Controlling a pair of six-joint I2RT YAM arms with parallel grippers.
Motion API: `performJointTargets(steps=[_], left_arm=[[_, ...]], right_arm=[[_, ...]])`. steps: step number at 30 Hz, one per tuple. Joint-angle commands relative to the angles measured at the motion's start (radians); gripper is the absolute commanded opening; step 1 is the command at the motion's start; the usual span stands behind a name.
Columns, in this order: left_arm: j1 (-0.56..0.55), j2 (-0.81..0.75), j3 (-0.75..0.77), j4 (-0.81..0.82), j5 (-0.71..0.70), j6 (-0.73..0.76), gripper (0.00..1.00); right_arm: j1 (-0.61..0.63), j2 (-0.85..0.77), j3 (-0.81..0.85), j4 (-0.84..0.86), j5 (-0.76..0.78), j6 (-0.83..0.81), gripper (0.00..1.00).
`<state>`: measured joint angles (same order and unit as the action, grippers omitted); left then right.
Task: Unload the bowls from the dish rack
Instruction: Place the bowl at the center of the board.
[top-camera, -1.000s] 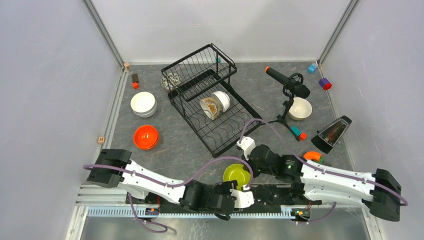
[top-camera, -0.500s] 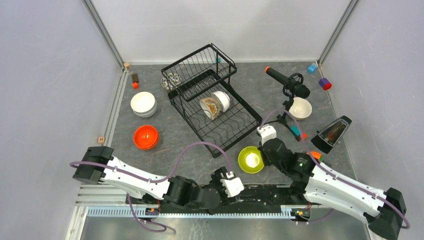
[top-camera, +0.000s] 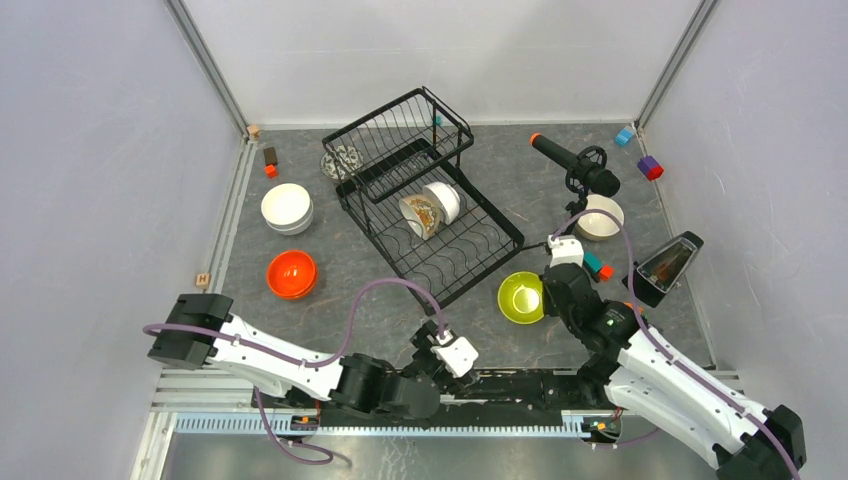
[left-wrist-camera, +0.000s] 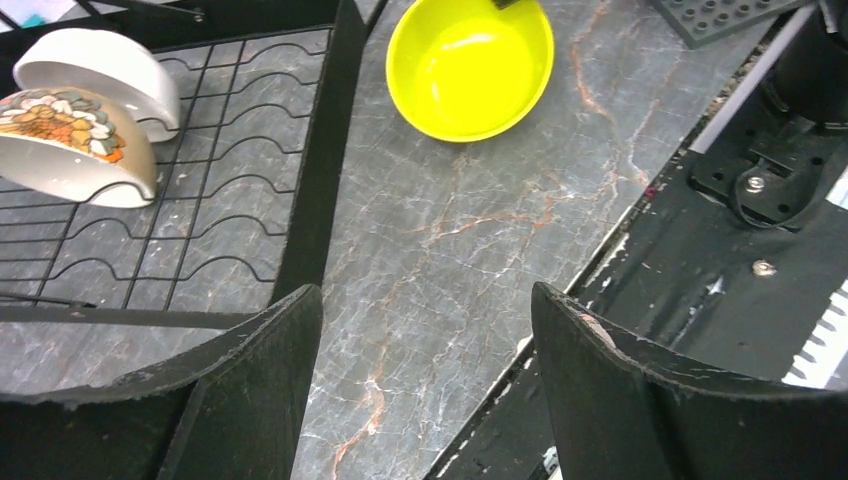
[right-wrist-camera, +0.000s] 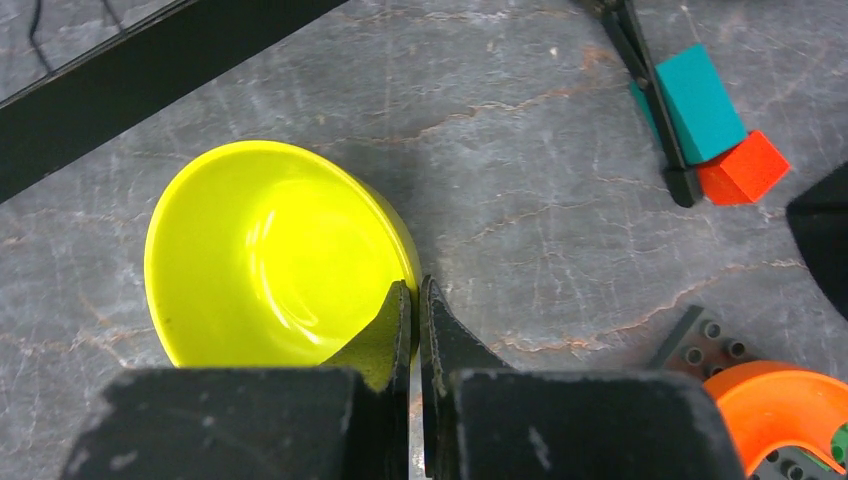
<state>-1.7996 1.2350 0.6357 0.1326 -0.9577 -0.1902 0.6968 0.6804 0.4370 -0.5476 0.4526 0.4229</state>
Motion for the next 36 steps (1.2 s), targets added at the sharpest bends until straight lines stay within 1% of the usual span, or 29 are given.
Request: performJointTargets(steps=[1,4,9,18,23,30,33,36], left_arm=[[-0.006,-0.032,-0.017,0.053,-0.121,-0.072,0.82],[-0.004,-0.048,-0.041,0.064,-0.164,-0.102,0.85],[-0.001,-0.092,-0.082,0.064,-0.192,-0.159,0.85],[0.002,-0.126,-0.119,0.062,-0.242,-0.212,0.87],[0.01,-0.131,-0.114,0.059,-0.283,-0.221,0.88],[0.061,-0.169,-0.097,0.057,-0.285,-0.191,0.89],[0.098,-0.195,-0.083,0.055,-0.265,-0.181,0.9],[0.148,-0.218,-0.053,0.025,-0.237,-0.182,0.9]], right_arm=[[-0.057,-0.027,-0.008,0.043,0.04,0.021,0.0],[-0.115,0.005,-0.006,0.054,-0.003,-0.004,0.0],[-0.195,0.041,-0.017,0.081,-0.05,-0.02,0.0],[-0.209,0.071,-0.013,0.086,-0.094,-0.034,0.01],[-0.21,0.068,-0.008,0.076,-0.097,-0.033,0.14],[-0.21,0.019,0.022,0.054,-0.132,-0.059,0.38],[-0.21,0.007,0.056,0.031,-0.176,-0.089,0.48],[-0.21,-0.007,0.125,-0.004,-0.257,-0.135,0.57]])
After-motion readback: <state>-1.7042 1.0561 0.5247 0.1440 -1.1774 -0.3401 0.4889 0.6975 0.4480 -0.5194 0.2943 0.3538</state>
